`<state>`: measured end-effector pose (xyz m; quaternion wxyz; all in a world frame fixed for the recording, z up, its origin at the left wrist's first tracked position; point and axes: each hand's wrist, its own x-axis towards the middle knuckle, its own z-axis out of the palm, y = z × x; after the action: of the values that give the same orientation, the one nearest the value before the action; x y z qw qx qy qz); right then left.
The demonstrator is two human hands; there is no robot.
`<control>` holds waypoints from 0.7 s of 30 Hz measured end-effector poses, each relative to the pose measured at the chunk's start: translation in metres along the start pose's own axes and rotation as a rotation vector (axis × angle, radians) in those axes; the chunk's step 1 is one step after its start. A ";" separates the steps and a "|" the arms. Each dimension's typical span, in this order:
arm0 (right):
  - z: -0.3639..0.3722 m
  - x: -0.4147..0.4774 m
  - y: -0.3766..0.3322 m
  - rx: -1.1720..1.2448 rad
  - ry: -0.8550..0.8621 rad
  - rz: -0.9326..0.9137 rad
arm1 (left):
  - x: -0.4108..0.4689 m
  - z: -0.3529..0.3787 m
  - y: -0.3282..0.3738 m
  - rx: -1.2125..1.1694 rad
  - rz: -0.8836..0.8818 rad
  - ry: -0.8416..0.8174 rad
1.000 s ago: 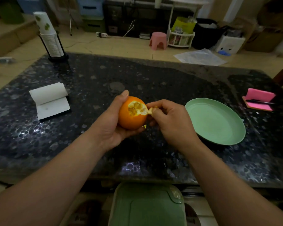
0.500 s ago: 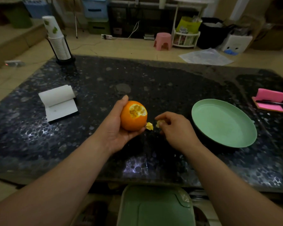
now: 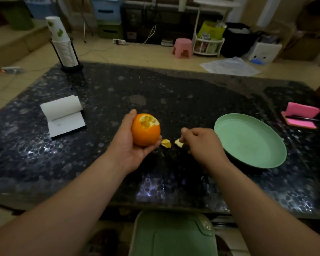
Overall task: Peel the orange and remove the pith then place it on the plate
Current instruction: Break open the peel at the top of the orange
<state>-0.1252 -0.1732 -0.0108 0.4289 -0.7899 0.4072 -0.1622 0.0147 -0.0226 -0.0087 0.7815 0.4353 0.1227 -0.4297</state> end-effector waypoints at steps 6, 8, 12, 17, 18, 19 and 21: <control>0.004 -0.013 -0.012 -0.139 -0.077 -0.097 | -0.004 0.009 -0.004 -0.025 0.056 0.001; 0.004 -0.017 -0.017 -0.128 -0.099 -0.101 | -0.006 0.012 -0.005 0.008 0.102 -0.003; 0.006 -0.029 -0.032 0.329 -0.300 0.061 | -0.006 0.009 -0.010 0.061 0.122 -0.124; 0.002 -0.031 -0.032 0.442 -0.207 -0.044 | -0.004 0.010 -0.012 0.205 0.118 -0.198; -0.002 -0.030 -0.031 0.381 -0.168 -0.081 | -0.005 0.011 -0.011 0.253 0.126 -0.189; -0.007 -0.028 -0.030 0.317 -0.148 -0.117 | -0.006 0.012 -0.010 0.296 0.129 -0.187; -0.012 -0.026 -0.028 0.223 -0.159 -0.153 | -0.008 0.012 -0.010 0.357 0.118 -0.174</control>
<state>-0.1344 -0.1507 0.0214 0.5310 -0.7766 0.2899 -0.1756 -0.0001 -0.0301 -0.0035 0.7235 0.5345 -0.0489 -0.4342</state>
